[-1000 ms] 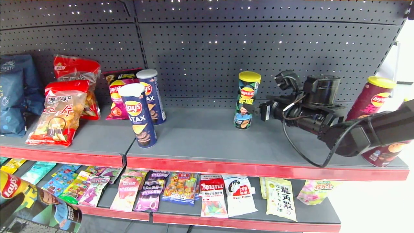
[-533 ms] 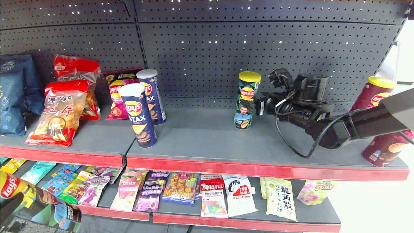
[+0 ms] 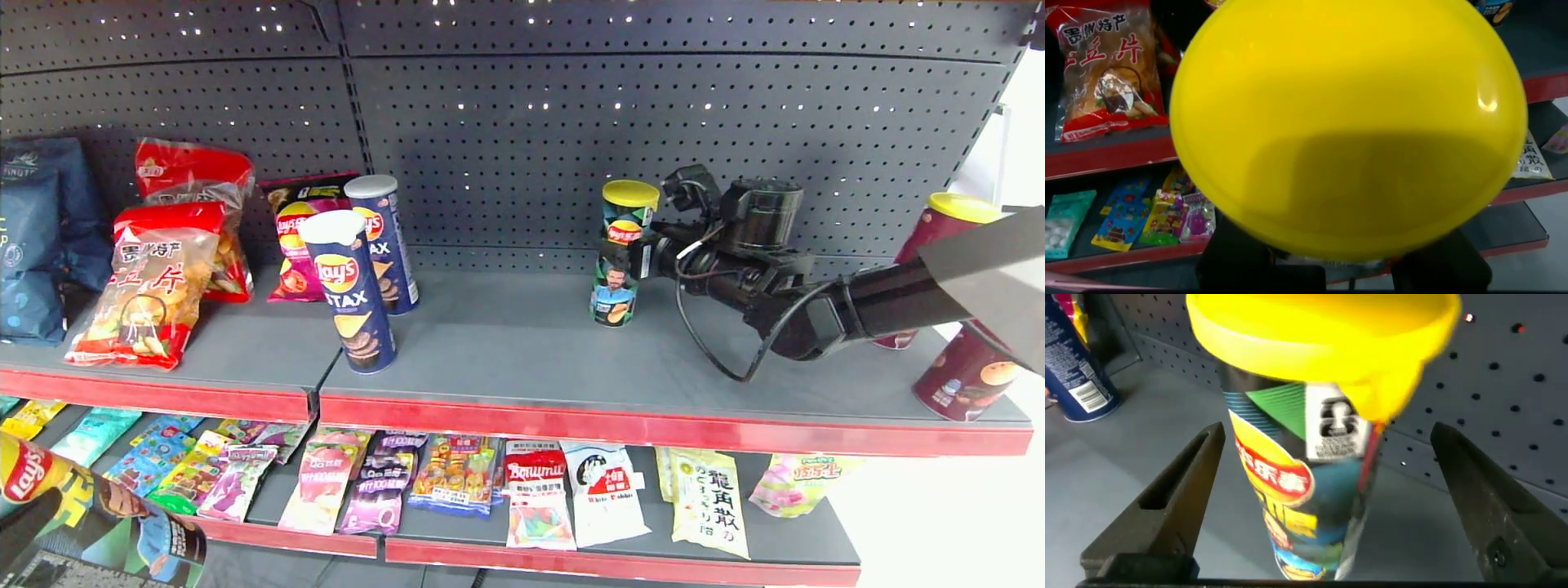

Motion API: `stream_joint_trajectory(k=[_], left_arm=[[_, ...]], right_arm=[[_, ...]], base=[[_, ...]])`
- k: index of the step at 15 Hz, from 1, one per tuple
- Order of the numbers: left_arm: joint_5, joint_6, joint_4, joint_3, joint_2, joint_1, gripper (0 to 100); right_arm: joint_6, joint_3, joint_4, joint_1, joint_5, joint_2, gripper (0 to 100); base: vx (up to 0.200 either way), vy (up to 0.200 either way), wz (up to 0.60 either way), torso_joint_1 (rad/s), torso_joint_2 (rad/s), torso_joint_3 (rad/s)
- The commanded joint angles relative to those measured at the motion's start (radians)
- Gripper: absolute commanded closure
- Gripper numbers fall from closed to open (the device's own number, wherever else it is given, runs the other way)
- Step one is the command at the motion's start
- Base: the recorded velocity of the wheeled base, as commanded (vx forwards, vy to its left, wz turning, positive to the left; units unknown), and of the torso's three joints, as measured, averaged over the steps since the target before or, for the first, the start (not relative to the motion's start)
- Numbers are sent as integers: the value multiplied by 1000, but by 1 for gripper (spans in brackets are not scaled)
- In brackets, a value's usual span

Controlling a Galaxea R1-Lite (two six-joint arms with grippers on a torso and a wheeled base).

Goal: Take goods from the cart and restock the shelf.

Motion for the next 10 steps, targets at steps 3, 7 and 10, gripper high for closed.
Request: stream_joint_trajectory(k=[3, 7, 10], left_arm=[[0, 0, -1, 2, 4, 0, 100], [0, 0, 1, 7, -3, 0, 100], [-1, 0, 1, 7, 1, 0, 100]], right_arm=[[-1, -68, 0, 5, -4, 52, 0], [-1, -73, 0, 5, -8, 72, 0], [-2, -85, 0, 2, -19, 79, 100]], base=[[0, 0, 0, 0, 0, 0], [0, 0, 0, 0, 0, 0], [0, 0, 0, 0, 0, 0]])
